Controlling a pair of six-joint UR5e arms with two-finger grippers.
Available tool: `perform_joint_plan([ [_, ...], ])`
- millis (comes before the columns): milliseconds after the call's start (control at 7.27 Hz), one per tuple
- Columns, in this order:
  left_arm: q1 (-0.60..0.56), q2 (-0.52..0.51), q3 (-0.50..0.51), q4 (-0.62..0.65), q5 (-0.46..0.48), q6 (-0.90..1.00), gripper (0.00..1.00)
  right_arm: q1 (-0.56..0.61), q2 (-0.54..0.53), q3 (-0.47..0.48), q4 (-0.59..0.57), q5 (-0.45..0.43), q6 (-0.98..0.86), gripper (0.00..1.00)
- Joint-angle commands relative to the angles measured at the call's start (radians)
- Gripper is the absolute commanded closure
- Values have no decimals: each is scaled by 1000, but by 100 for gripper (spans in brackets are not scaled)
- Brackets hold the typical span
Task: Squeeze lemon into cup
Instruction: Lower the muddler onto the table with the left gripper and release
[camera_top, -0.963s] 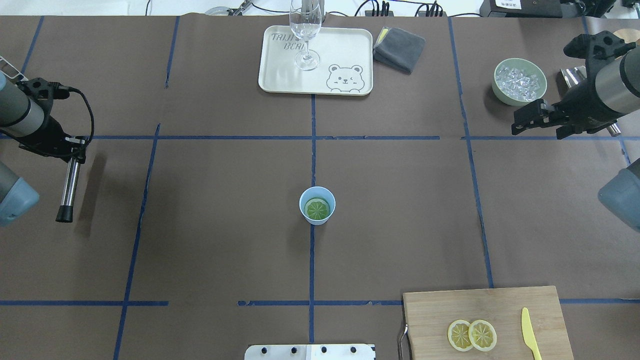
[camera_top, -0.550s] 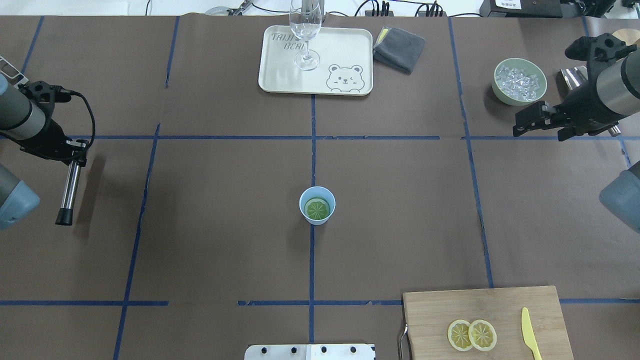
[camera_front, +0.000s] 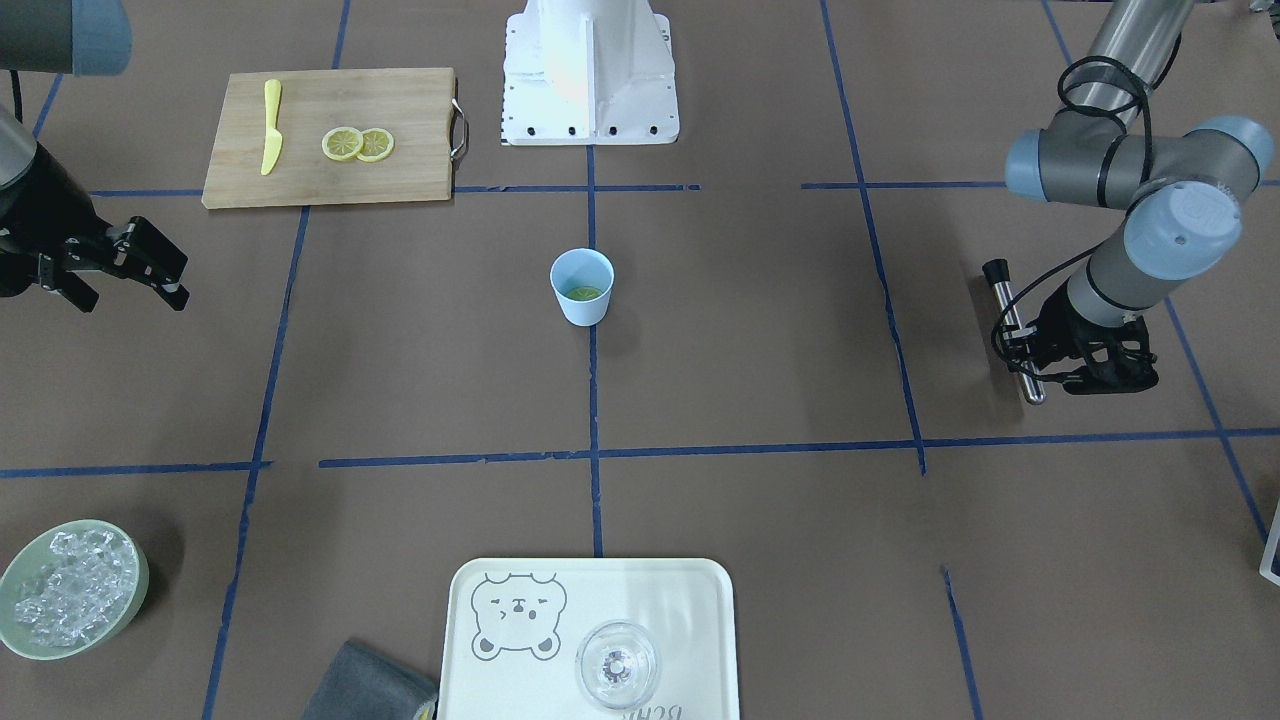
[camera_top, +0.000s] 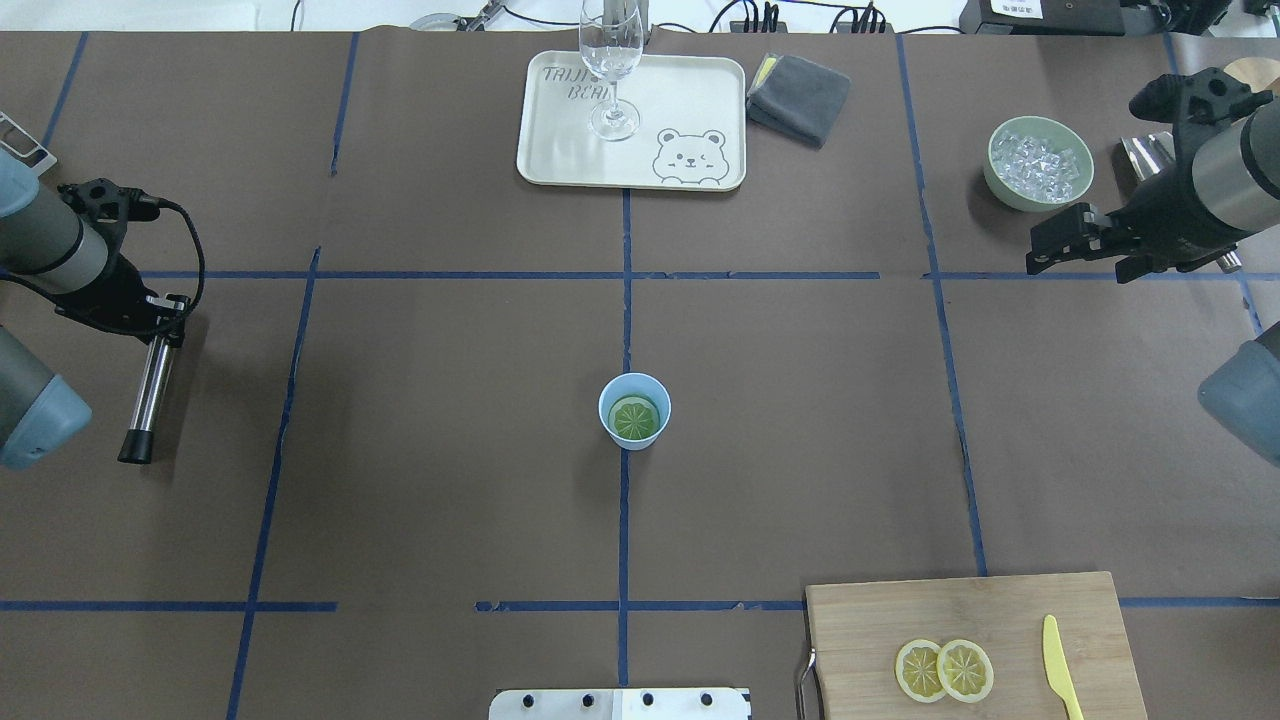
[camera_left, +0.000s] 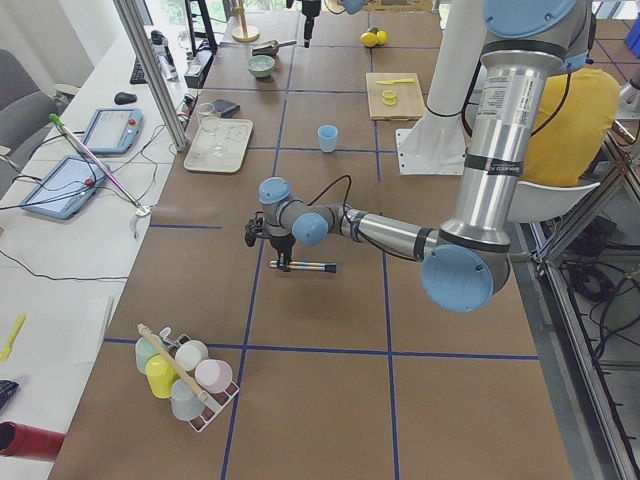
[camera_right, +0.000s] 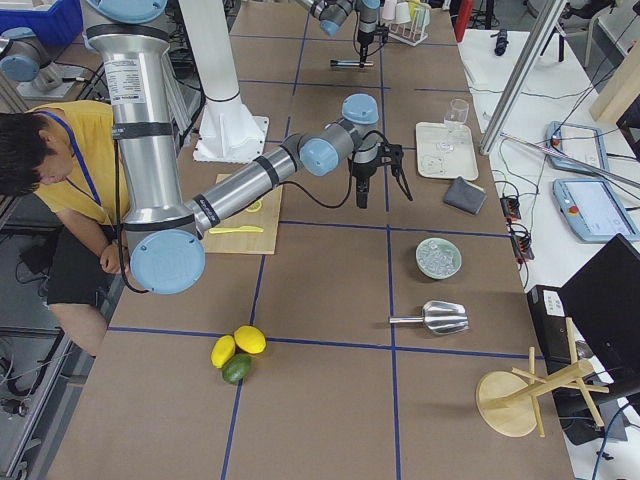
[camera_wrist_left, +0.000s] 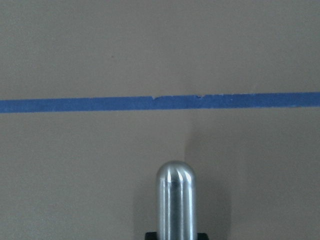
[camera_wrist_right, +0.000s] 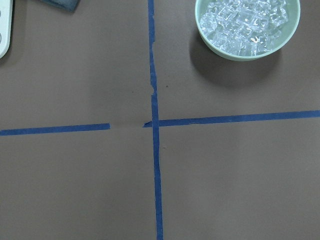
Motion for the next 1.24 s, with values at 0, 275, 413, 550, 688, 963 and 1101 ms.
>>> perform_joint_plan([
  [0,3,0,3,-1,0,0,100,1,0,-1,0,0,1,0],
  [275,7,0,6,3,0,1,100,1,0,-1,0,0,0,0],
  [413,12,0,7,3,0,1,98,-1,0,-1,0,-2,0,0],
  [550,12,0,7,3,0,0,90,-1,0,0,0,0,0,0],
  [688,12,0,9,3,0,0,89,1,0,0,0,0,0,0],
  [963,13,0,18,1,0,-2,29,-1,0,2,0,0,1,0],
  [1101,12,1,17,1,0,0,23,-1,2,0,0,0,0,0],
])
